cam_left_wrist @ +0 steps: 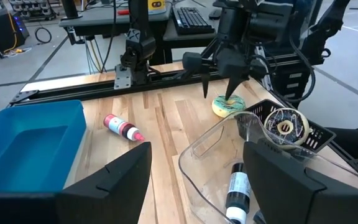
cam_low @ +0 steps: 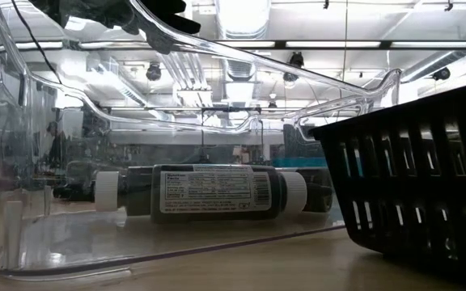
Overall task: Pick & Place Food Item
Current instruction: Put the blue donut into the black basket
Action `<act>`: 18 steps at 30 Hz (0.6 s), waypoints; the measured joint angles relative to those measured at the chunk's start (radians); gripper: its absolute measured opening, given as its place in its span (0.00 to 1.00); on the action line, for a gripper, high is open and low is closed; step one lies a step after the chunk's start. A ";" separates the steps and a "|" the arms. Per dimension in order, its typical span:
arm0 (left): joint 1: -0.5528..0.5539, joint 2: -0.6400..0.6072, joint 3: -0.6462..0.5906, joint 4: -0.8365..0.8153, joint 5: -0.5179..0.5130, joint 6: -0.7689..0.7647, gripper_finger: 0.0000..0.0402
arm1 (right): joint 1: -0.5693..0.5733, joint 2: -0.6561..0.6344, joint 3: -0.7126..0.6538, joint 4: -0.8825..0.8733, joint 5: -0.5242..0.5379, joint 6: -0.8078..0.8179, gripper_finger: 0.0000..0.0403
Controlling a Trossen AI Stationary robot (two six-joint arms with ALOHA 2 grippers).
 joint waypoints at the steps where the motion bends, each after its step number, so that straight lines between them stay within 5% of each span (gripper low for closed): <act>1: 0.000 0.000 0.000 0.000 0.000 0.000 0.65 | 0.000 0.000 -0.004 0.005 -0.003 0.002 0.63; 18: 0.000 0.000 0.000 0.001 -0.001 0.001 0.65 | 0.000 0.000 -0.120 0.187 -0.017 0.015 0.62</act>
